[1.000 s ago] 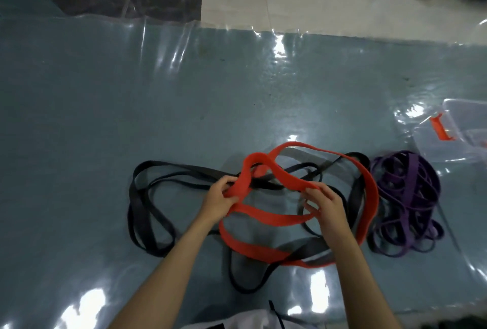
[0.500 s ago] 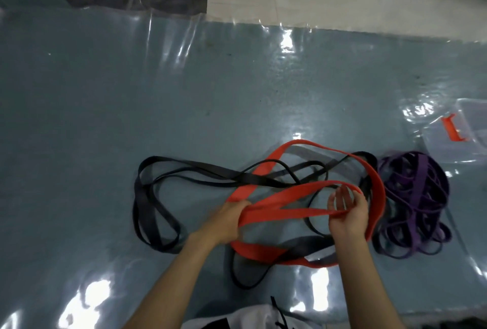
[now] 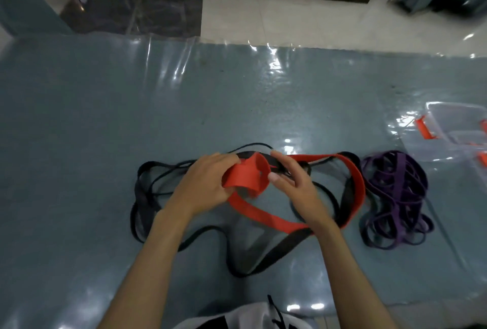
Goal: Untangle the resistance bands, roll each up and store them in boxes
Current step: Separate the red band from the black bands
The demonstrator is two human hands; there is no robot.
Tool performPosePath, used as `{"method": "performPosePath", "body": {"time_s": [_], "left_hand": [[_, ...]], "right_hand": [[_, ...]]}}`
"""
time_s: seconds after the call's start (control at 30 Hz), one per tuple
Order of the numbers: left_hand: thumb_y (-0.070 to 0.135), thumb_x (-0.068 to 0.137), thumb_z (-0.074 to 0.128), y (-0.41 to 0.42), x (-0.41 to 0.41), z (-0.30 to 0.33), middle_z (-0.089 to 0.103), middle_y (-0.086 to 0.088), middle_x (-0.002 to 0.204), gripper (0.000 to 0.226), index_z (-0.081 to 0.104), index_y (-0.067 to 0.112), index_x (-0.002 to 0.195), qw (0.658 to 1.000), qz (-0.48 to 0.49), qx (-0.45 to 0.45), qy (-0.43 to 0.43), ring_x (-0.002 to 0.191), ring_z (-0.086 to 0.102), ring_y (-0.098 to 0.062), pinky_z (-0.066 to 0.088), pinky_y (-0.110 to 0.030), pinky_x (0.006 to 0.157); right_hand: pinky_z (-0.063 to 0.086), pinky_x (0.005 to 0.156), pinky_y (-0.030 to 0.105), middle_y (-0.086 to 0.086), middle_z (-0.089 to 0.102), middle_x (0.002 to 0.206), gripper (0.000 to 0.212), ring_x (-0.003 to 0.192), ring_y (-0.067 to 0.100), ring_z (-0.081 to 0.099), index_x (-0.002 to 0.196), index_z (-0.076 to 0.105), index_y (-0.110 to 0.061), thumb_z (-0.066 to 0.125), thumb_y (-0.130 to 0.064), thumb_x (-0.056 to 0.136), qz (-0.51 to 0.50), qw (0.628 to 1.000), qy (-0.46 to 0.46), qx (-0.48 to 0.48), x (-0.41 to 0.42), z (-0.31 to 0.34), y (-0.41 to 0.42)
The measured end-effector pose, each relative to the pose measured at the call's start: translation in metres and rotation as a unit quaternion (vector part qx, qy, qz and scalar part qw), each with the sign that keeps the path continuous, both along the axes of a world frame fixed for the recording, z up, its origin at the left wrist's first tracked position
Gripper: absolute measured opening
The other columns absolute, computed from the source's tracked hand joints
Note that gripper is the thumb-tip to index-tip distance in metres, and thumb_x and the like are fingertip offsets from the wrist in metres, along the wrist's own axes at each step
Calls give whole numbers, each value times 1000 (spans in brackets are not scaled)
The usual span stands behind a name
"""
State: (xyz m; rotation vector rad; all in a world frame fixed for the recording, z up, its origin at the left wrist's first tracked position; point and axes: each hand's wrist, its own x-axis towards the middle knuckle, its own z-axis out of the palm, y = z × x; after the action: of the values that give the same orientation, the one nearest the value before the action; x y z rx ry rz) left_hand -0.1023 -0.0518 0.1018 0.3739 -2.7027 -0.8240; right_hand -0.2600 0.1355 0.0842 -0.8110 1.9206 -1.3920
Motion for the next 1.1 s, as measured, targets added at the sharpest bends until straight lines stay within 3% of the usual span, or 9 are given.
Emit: {"method": "performPosePath", "body": {"time_s": [0.17,0.3,0.4,0.5,0.57,0.63,0.8,0.93,1.1], "left_hand": [[43,82,73,15,10,41,59,17,89,36,66,23,110,998,34,-1,59,78,48,-6,37,-26,79],[49,78,67,20,24,52,67,9,91,39,64,23,106,994,66,-3,81,82,51,-6,36,-28,77],[50,76,66,16,36,46,63,8,82,32,56,26,93,989,108,57,78,76,56,-14,46,-37,71],[41,77,82,8,47,31,60,5,74,37,51,24,88,980,160,97,71,69,55,-13,47,-33,65],[32,77,89,3,53,21,58,7,71,42,49,23,86,974,190,113,49,65,53,-11,42,-27,59],[23,78,89,1,54,11,55,7,69,41,49,21,86,970,205,124,33,60,50,-6,38,-21,56],[15,83,82,14,39,-8,59,3,69,32,51,22,84,967,201,154,22,61,50,-6,41,-22,59],[8,79,78,29,16,-20,63,5,75,31,54,25,86,961,218,169,15,70,58,-17,49,-40,66],[16,77,80,35,-8,-31,64,9,78,32,53,29,88,961,234,144,-16,74,62,-18,53,-43,70]], "right_hand": [[39,121,35,-13,44,160,102,147,9,44,160,37,-31,95,-28,76,126,985,113,-17,34,33,-18],[37,122,41,-9,39,163,113,149,15,42,163,31,-25,98,-29,72,113,981,151,-52,41,27,-14],[35,123,38,-10,42,161,100,149,15,41,159,40,-28,93,-41,76,95,984,148,-20,31,3,4],[37,122,40,1,53,153,64,145,19,47,148,54,-19,83,-28,91,-58,993,95,44,17,-41,36],[38,120,48,16,53,149,50,140,33,50,142,58,-6,75,-13,96,-200,965,99,138,2,-73,65],[34,122,52,25,47,152,45,145,41,43,139,60,0,70,-5,96,-268,929,110,231,-12,-99,96],[24,125,47,22,22,170,50,158,37,20,148,56,-5,65,-9,99,-250,898,131,338,-44,-119,131],[23,125,48,22,20,171,47,157,40,21,147,57,-6,63,-9,100,-210,894,162,362,-81,-115,125],[30,122,53,19,16,171,41,156,42,20,143,60,-11,63,-17,102,-179,893,132,391,-127,-113,109]]}}
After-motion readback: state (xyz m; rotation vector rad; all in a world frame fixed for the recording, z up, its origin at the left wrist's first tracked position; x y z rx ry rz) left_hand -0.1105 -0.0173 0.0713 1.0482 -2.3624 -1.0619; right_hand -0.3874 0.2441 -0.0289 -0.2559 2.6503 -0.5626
